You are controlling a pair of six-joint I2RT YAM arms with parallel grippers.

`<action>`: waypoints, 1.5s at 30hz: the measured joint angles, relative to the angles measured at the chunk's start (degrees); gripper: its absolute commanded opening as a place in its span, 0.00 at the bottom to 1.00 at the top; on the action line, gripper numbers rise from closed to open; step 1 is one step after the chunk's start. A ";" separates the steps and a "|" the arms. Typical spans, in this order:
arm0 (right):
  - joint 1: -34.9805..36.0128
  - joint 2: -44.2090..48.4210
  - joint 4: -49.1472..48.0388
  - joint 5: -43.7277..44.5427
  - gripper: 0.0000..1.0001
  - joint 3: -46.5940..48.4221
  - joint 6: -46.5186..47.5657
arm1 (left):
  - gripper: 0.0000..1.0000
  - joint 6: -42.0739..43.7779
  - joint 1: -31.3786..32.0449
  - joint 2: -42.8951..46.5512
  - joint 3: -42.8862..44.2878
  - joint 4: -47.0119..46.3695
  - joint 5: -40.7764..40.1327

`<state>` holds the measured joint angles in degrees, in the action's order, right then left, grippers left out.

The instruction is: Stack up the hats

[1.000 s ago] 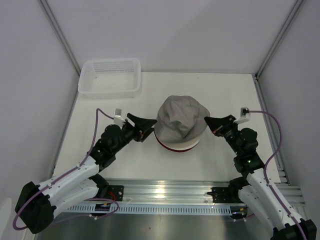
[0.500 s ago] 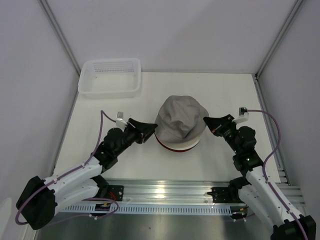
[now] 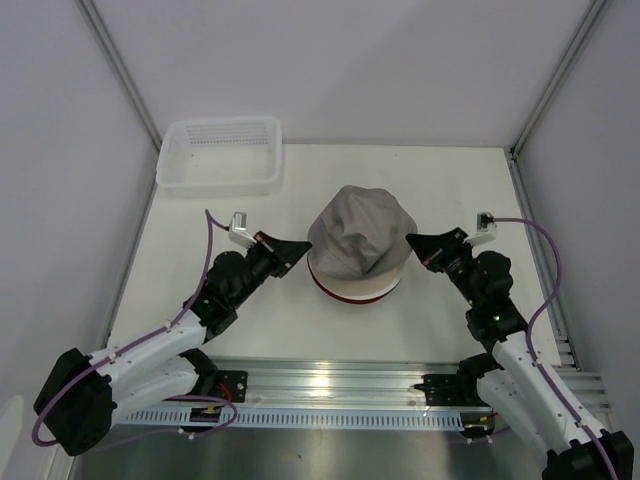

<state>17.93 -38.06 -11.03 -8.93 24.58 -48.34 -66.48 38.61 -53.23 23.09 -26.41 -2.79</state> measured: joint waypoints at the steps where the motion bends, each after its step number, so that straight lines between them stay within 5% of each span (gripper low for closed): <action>1: 0.02 0.00 0.00 -0.07 0.00 0.07 0.04 | 0.01 1.18 0.00 -0.13 0.00 -0.02 0.02; 18: 0.22 0.83 2.01 -0.61 0.00 -2.56 2.62 | 0.01 14.78 3.10 -5.14 0.00 -0.94 1.84; 33: 0.31 -11.52 2.71 -2.56 0.00 -0.02 4.44 | 0.02 17.66 3.50 -3.45 0.72 8.15 -1.11; 37: -0.09 -12.70 8.15 -2.40 0.00 4.24 4.94 | 0.24 19.39 2.01 -0.96 2.97 13.64 -0.11; 38: -0.31 -13.44 10.14 -2.34 0.00 6.10 5.20 | 0.36 20.17 1.42 -0.68 4.24 15.13 0.13; 45: -1.51 -22.49 16.11 -4.55 0.00 16.50 8.20 | 0.64 23.32 -7.26 0.92 11.74 18.97 5.86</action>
<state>16.43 -60.55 5.08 -13.47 41.08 -40.14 -43.16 31.35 -52.31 34.83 -7.44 3.07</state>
